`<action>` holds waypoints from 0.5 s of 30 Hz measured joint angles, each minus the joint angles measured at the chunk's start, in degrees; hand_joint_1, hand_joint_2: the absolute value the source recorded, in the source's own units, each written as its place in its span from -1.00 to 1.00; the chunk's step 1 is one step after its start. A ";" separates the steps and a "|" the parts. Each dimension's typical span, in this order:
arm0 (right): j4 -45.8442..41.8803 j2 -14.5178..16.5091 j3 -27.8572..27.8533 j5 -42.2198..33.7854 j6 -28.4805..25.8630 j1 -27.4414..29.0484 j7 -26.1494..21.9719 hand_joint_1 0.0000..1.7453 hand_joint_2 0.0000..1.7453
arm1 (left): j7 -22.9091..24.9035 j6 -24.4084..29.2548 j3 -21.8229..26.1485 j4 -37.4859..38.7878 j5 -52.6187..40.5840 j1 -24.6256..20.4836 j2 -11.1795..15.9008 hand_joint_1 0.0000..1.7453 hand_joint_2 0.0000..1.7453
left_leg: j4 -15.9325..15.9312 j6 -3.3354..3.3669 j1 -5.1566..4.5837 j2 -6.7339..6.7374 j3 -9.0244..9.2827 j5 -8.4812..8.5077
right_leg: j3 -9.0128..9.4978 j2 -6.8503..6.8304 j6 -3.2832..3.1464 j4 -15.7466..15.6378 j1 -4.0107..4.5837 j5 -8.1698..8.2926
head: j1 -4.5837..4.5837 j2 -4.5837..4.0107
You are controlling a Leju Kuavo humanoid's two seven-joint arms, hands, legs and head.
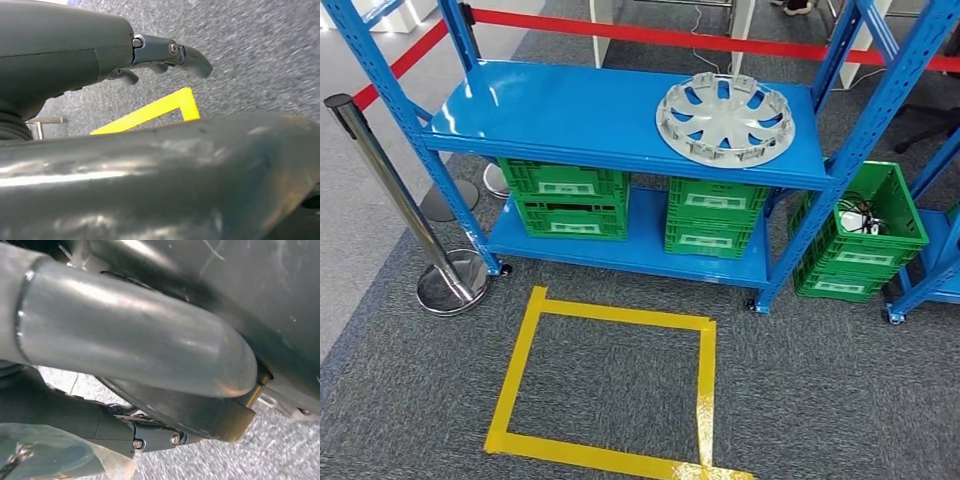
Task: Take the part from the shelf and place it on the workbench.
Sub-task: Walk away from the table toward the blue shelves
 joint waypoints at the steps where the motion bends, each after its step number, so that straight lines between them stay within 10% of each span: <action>1: 0.03 -0.02 0.00 0.01 0.01 0.12 0.09 -1.00 -1.00 | 0.00 0.00 0.00 0.00 0.00 0.02 0.00 -1.00 -1.00 | -0.02 -0.27 0.03 -0.01 0.65 -0.58 | 1.27 -0.28 0.02 -3.46 -0.04 2.33 | 0.02 0.00; 3: 0.09 -0.03 0.00 0.01 0.07 0.36 0.19 -1.00 -1.00 | 0.00 -0.01 0.01 0.01 0.00 -0.01 -0.01 -1.00 -1.00 | 0.18 -0.91 -0.11 -0.02 1.20 -1.49 | 3.53 -0.62 -0.58 -8.44 0.04 4.03 | 0.05 -0.01; 8: 0.05 0.00 0.00 0.02 0.11 0.48 0.12 -1.00 -1.00 | 0.00 -0.01 0.02 0.01 -0.01 -0.28 0.01 -1.00 -1.00 | 2.32 -2.23 -0.17 0.20 0.66 -3.41 | 5.13 -0.26 -2.92 -9.89 -0.08 2.36 | -0.37 -0.01; 12: 0.03 0.01 0.00 0.05 0.11 0.70 0.15 -1.00 -1.00 | 0.00 -0.02 0.02 0.01 -0.01 -0.11 0.02 -1.00 -1.00 | 17.43 -2.99 0.19 -0.02 -8.12 -7.82 | 7.11 -0.10 -3.80 -10.05 -0.20 0.71 | -0.67 0.00; 15: 0.03 0.01 0.00 0.08 0.11 0.87 0.15 -1.00 -1.00 | 0.00 -0.04 0.02 0.01 -0.01 0.18 0.03 -1.00 -1.00 | 15.13 -2.63 0.20 -0.05 -9.83 -1.90 | 9.38 0.48 -3.57 -10.05 -0.20 -0.93 | -0.69 0.00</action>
